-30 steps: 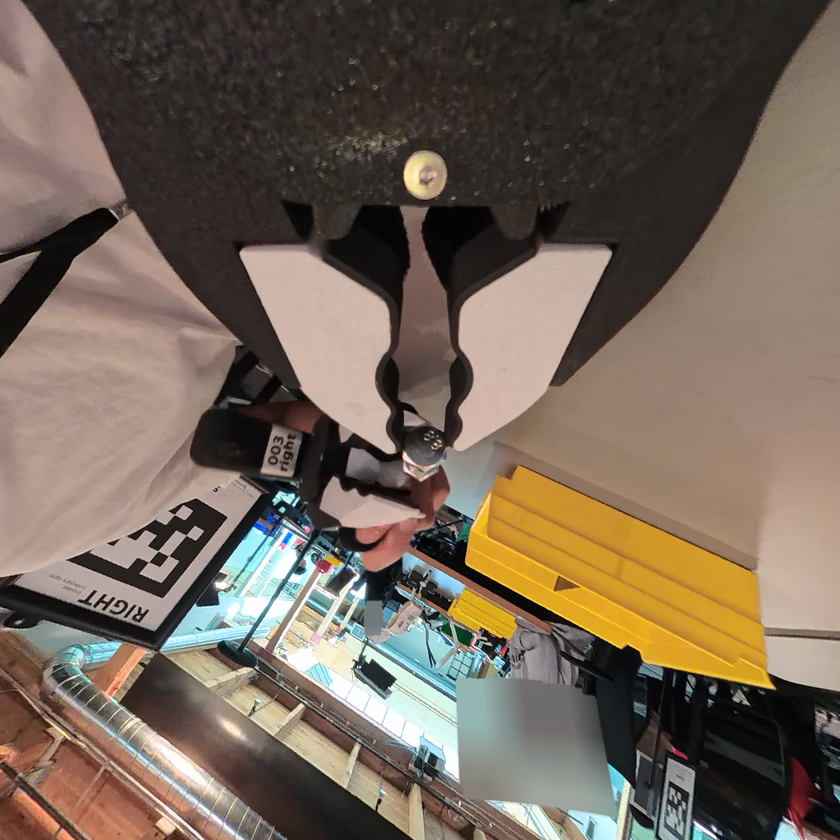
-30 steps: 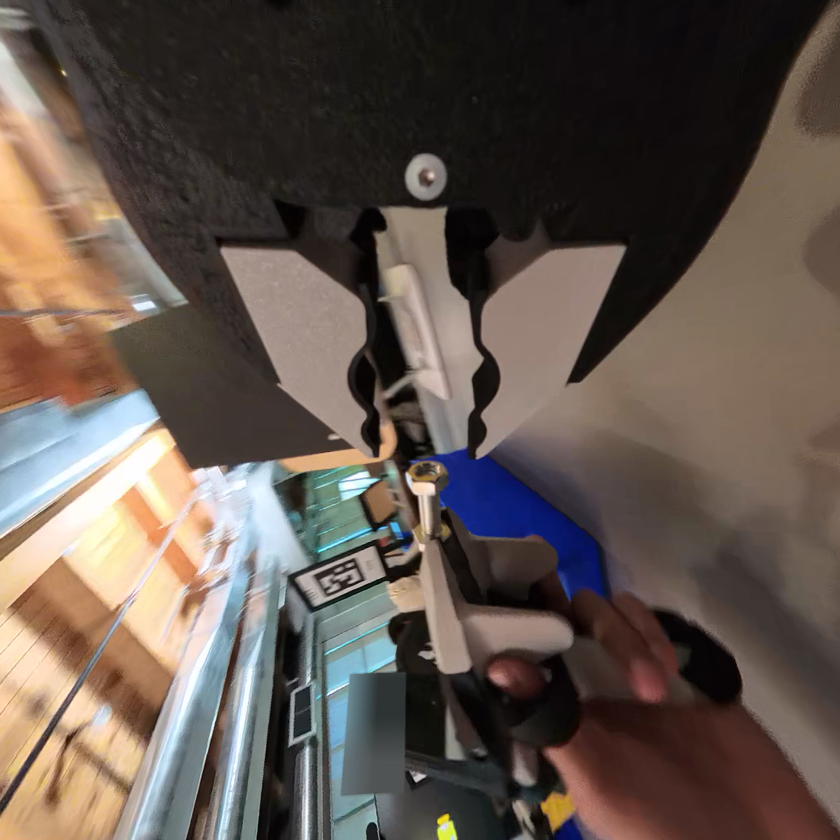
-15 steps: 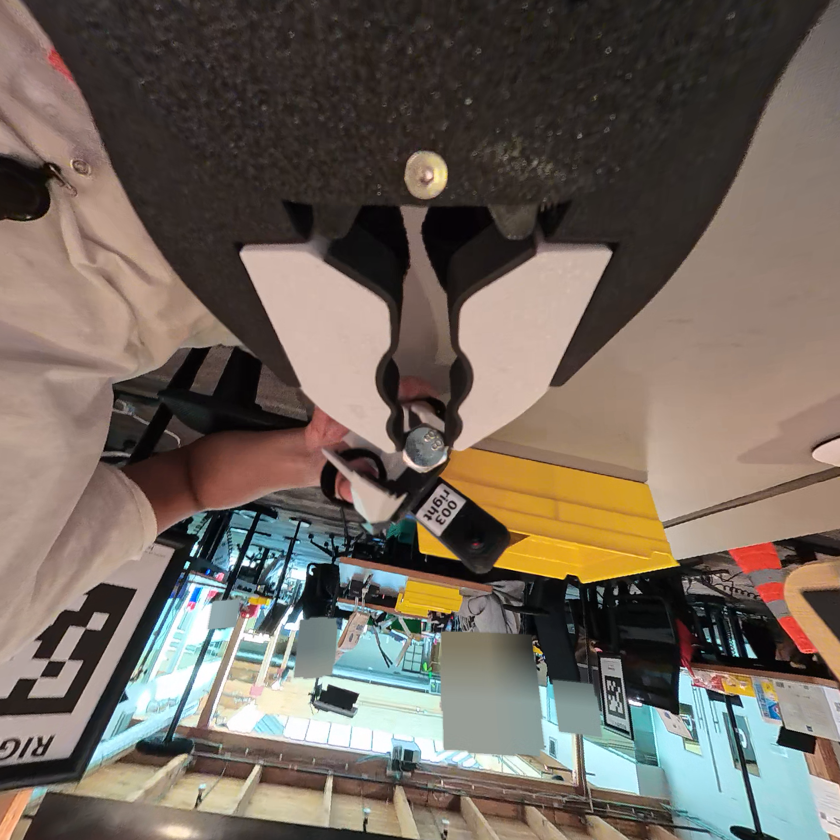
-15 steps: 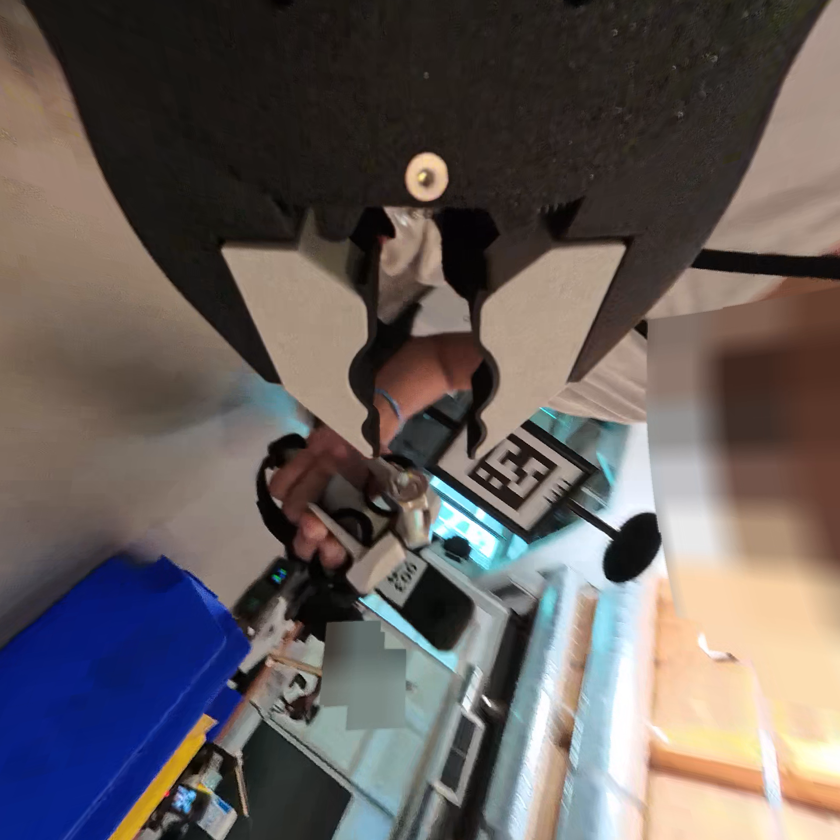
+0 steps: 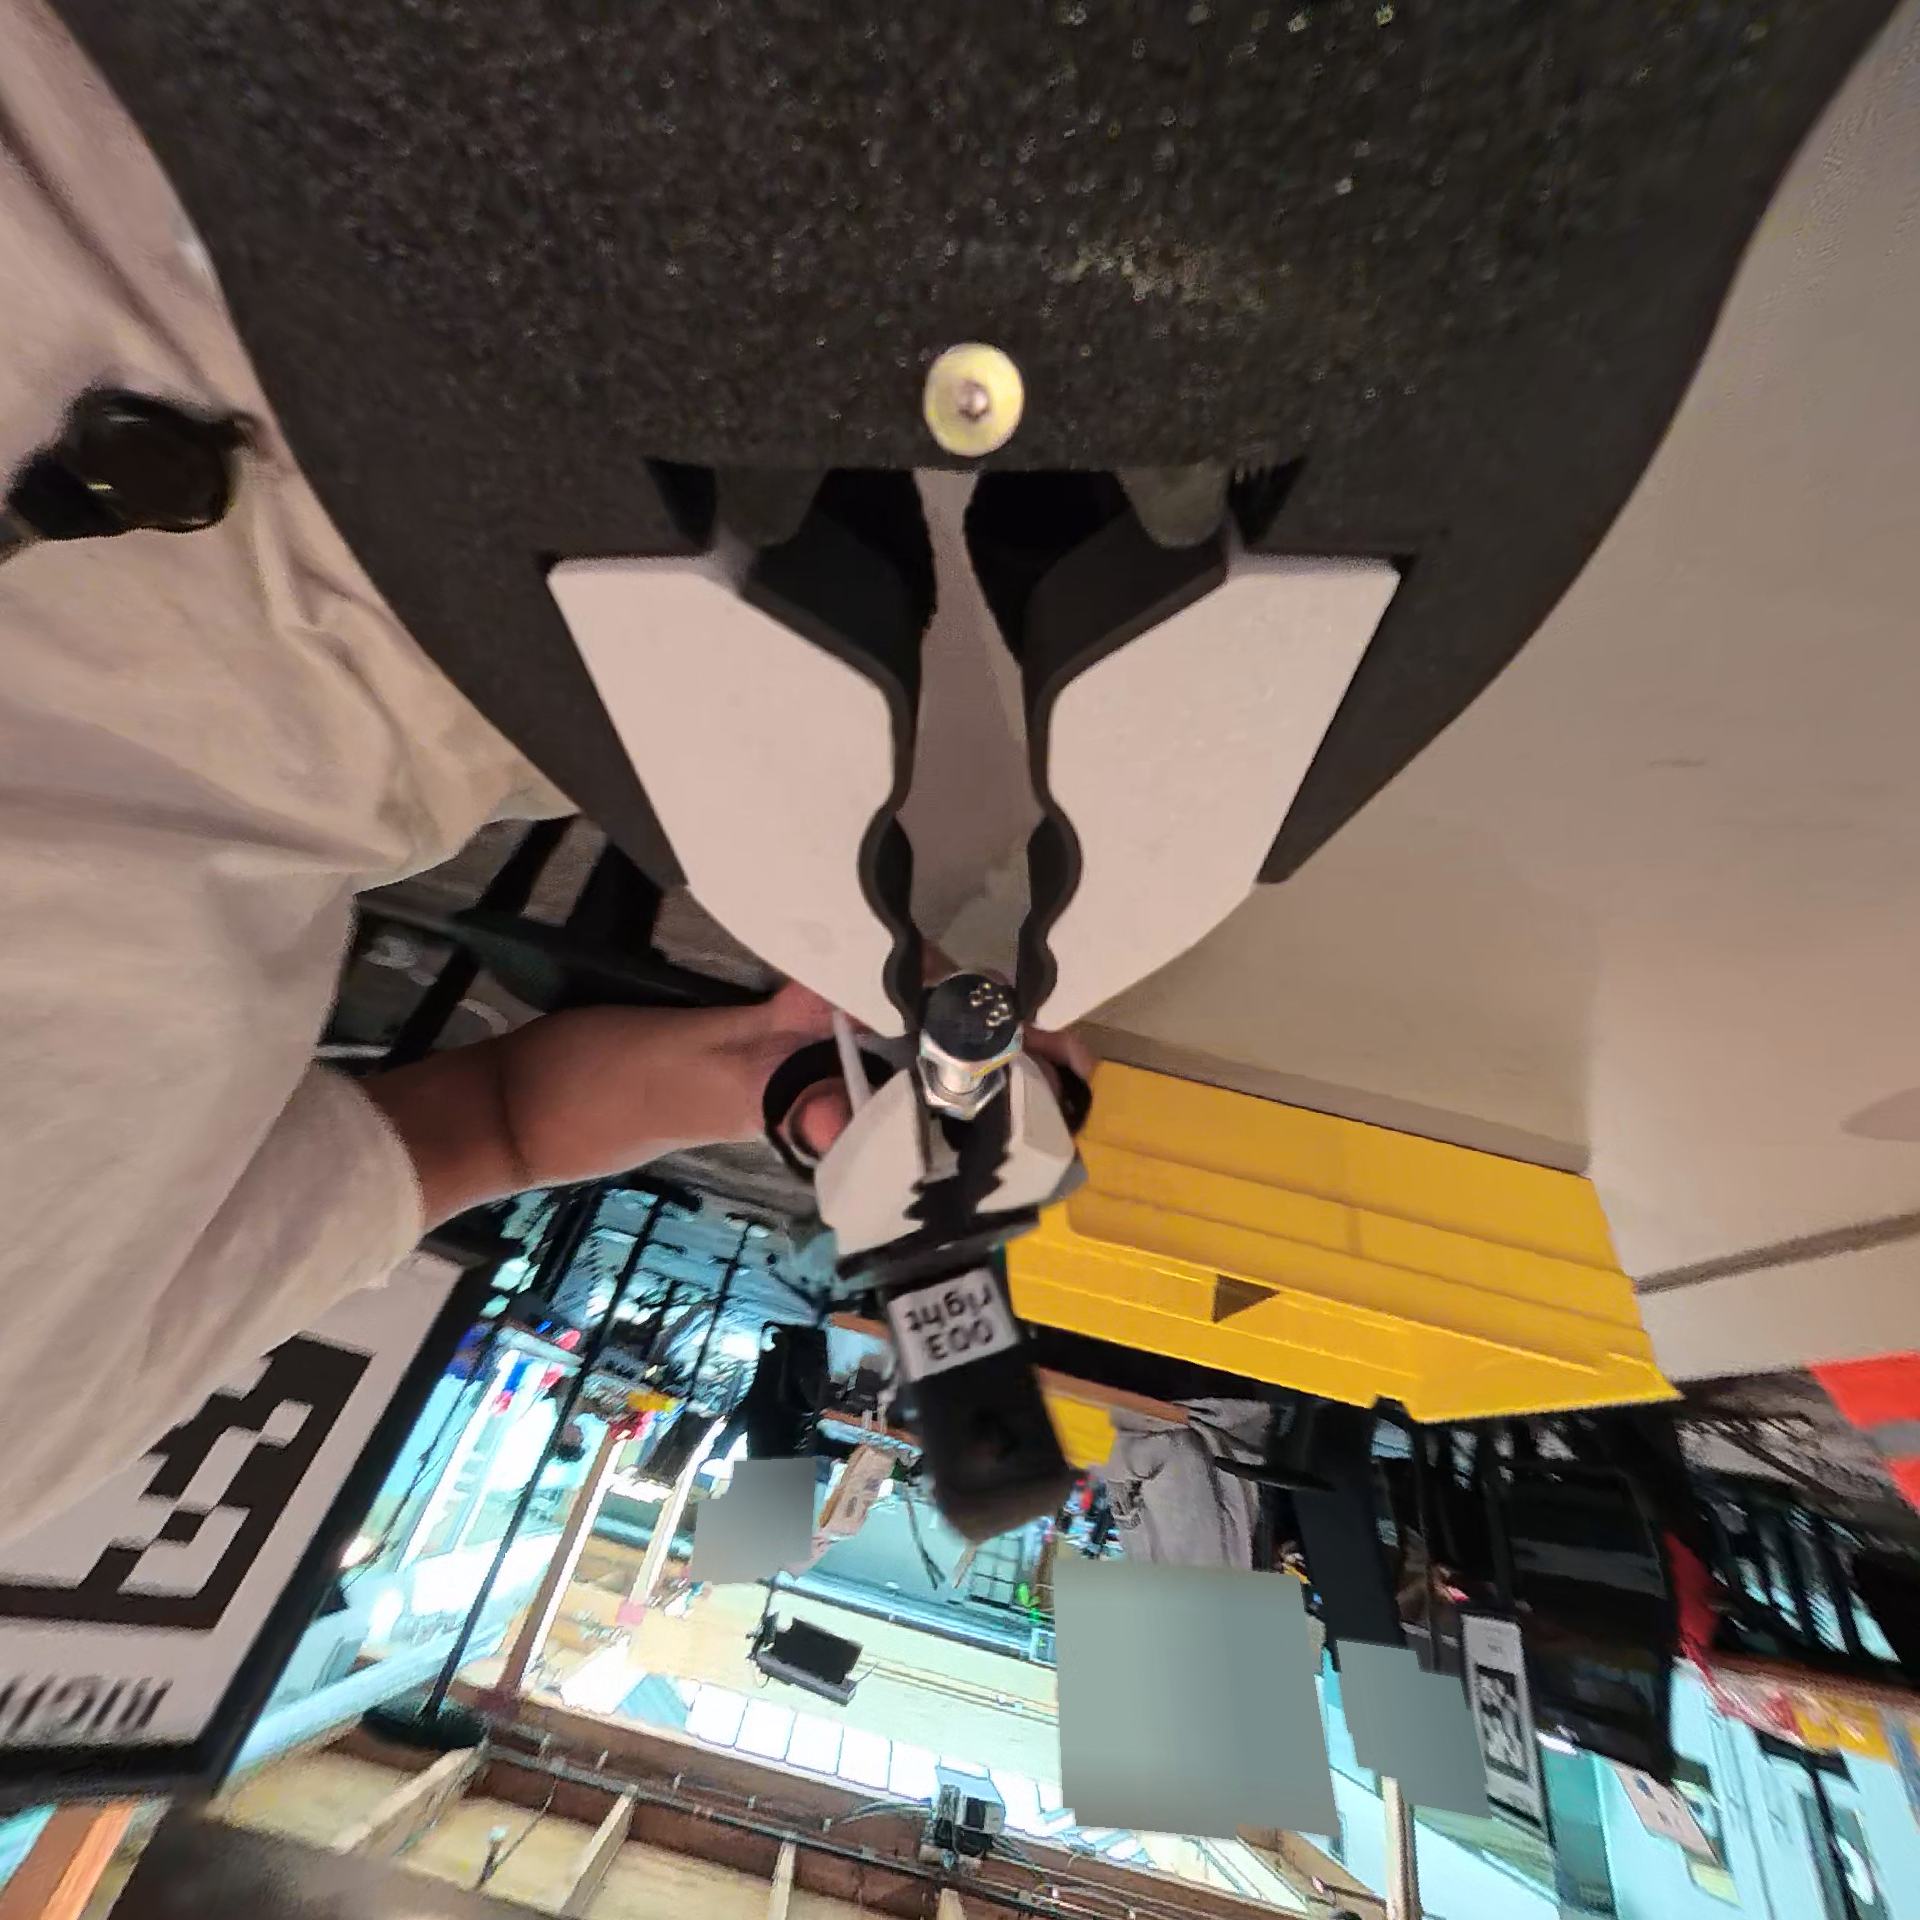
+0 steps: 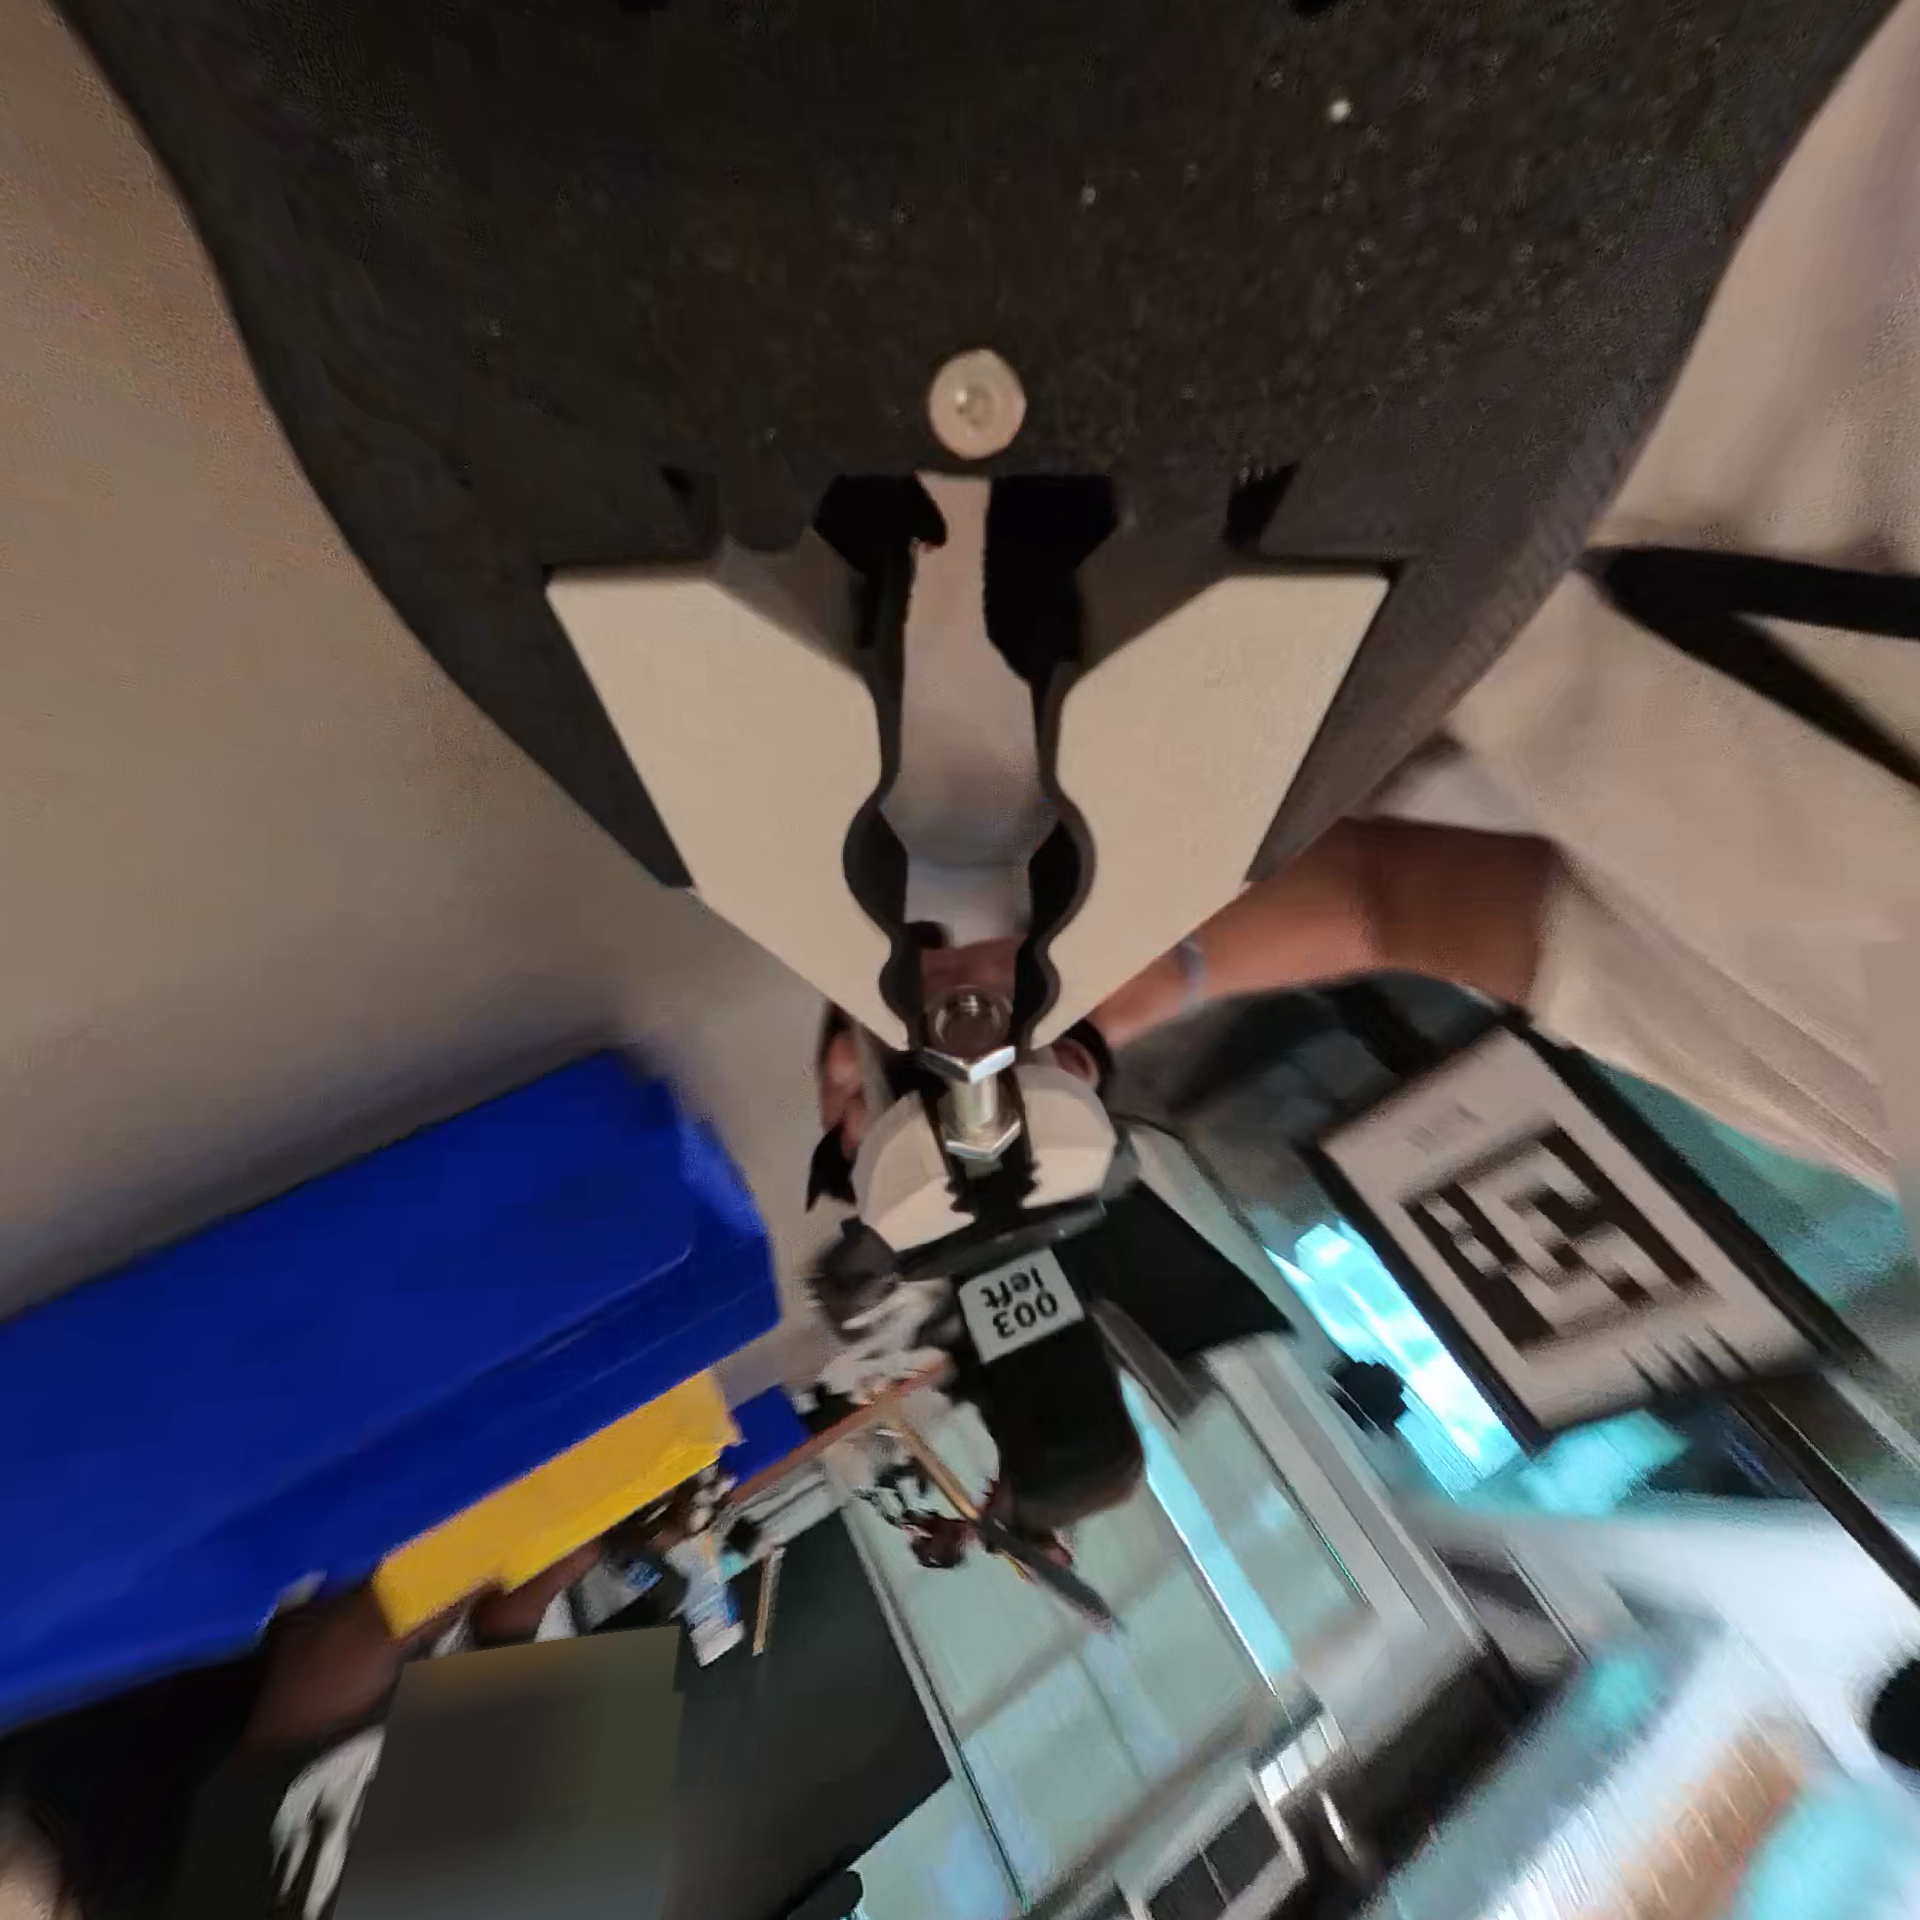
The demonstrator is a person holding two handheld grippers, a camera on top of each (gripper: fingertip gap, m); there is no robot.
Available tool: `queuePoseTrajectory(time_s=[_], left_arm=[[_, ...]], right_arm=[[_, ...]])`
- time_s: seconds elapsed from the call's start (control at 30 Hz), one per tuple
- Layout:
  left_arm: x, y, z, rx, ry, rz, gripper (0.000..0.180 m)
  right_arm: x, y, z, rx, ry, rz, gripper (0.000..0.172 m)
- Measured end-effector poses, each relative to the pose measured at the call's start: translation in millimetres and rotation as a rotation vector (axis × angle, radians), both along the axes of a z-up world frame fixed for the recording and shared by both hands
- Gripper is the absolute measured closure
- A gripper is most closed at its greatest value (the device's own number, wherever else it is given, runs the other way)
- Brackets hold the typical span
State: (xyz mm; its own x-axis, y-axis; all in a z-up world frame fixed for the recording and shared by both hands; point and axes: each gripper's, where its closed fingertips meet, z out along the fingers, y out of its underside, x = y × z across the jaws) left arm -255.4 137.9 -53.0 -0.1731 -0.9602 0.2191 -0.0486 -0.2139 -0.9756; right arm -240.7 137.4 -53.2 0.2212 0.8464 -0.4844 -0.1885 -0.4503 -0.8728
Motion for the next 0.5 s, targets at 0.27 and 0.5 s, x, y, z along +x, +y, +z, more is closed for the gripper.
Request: queuePoseTrajectory(time_s=[0.27, 0.5], left_arm=[[-0.8, -6.0, 0.7, -0.227, 0.02, -0.115, 0.164], [-3.1, -2.2, 2.0, -0.259, 0.009, -0.109, 0.164]], right_arm=[[0.6, -6.4, 0.2, 1.293, -0.868, -0.413, 0.155], [-1.0, -2.1, 2.8, 1.79, -1.177, -0.622, 0.155]])
